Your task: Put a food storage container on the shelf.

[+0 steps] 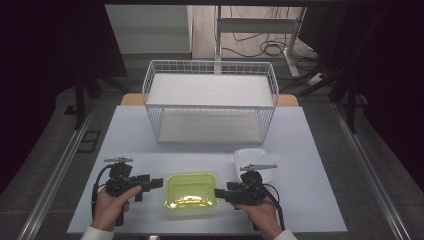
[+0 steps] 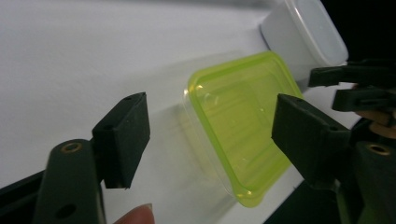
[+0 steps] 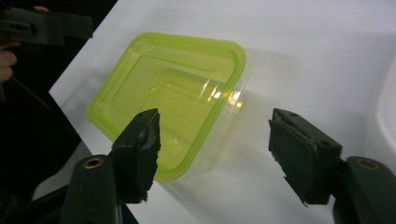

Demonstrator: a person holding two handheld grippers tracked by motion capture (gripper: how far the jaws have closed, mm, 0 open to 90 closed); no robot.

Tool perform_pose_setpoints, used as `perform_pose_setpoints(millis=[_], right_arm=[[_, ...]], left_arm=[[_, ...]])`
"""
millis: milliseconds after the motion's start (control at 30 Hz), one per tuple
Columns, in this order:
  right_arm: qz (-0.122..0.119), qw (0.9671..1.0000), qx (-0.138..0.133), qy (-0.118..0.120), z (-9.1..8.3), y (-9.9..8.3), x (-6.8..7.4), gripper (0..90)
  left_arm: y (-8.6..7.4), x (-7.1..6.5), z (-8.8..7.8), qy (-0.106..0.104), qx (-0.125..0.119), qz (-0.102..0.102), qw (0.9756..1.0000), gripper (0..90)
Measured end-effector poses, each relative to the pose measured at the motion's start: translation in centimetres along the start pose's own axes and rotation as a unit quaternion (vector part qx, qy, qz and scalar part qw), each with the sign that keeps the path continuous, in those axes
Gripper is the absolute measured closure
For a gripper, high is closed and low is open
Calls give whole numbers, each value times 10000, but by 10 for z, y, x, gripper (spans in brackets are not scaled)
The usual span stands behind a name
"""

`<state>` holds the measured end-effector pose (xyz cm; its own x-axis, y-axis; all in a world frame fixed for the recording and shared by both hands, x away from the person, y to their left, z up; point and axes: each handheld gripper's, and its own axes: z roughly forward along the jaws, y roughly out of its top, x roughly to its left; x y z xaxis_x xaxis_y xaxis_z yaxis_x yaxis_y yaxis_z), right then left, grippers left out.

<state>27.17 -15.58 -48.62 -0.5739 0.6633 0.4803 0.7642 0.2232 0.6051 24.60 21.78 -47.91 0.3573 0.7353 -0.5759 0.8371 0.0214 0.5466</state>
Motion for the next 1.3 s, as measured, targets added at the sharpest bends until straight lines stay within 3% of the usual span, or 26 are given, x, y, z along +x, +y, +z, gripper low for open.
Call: perform_pose_setpoints(millis=[167, 367, 567, 867, 900, 1067, 1133, 1267, 1300], right_arm=[[85, 10000, 10, 36, 5, 0, -1, 400], [207, 9998, 28, 39, 9, 0, -3, 453], [352, 9993, 13, 126, 16, 0, -6, 507], [517, 9984, -17, 215, 21, -1, -8, 582], [525, 9984, 5, 230, 22, -1, -8, 609], [554, 9981, 103, 264, 25, -3, -7, 698], [554, 9981, 123, 224, 26, -5, -6, 706], [591, 9978, -16, 311, 18, -3, -5, 771], [560, 9980, -21, 291, 17, -3, -4, 774]], left_arm=[[-8, 6, 8, -158, 133, -279, 9994, 364], [-14, 10, 15, -318, 197, -448, 9983, 408], [-17, 17, 22, -611, 309, -656, 9955, 483], [-21, 21, 37, -781, 558, -853, 9917, 569], [-22, 21, 39, -904, 606, -875, 9902, 598], [-22, 18, 44, -1069, 683, -963, 9872, 684], [-21, 16, 43, -961, 642, -975, 9885, 725], [-20, 14, 39, -1034, 568, -930, 9887, 788], [-19, 12, 38, -997, 579, -839, 9898, 790]])
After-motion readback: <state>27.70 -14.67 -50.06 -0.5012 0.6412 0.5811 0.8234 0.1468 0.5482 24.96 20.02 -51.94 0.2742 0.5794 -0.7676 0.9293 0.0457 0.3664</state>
